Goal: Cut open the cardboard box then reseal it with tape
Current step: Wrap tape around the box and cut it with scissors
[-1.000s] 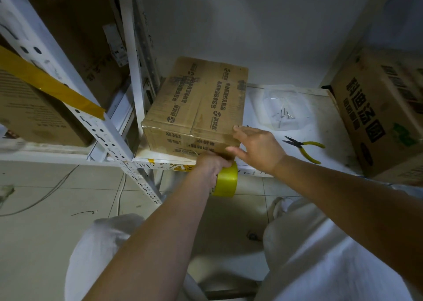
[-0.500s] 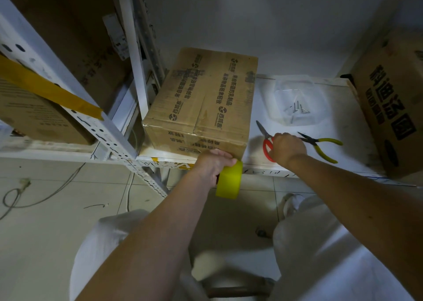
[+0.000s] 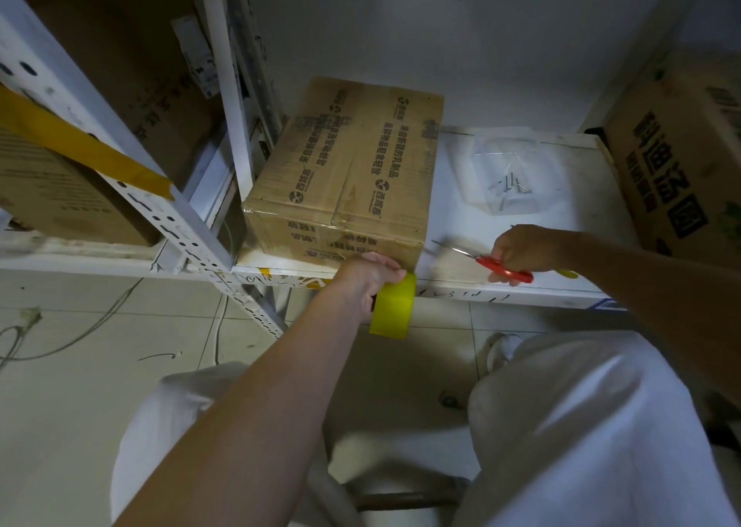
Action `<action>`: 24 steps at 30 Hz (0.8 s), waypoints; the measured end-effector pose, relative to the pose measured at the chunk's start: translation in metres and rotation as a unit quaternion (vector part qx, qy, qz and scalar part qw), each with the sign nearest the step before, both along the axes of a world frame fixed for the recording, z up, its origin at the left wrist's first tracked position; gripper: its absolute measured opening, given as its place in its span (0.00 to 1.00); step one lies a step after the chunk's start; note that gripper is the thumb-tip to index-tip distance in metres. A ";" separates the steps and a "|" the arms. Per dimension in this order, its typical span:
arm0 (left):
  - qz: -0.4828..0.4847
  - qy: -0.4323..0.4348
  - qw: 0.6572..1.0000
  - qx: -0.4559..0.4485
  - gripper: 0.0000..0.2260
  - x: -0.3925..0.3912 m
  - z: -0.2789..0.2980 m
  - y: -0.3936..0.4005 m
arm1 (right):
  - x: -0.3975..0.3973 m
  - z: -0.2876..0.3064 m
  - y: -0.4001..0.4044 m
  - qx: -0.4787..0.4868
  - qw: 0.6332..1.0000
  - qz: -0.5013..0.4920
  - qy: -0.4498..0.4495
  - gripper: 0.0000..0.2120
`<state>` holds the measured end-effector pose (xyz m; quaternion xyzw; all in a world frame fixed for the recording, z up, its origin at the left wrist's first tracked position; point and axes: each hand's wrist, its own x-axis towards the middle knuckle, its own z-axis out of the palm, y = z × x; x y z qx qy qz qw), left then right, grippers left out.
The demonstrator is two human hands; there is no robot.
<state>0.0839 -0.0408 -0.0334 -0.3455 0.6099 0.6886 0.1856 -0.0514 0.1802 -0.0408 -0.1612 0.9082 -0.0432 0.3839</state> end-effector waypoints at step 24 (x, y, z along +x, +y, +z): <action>-0.022 -0.019 1.000 0.006 0.09 -0.001 0.004 -0.004 | 0.044 0.015 -0.027 -0.178 0.972 0.042 -0.144 0.18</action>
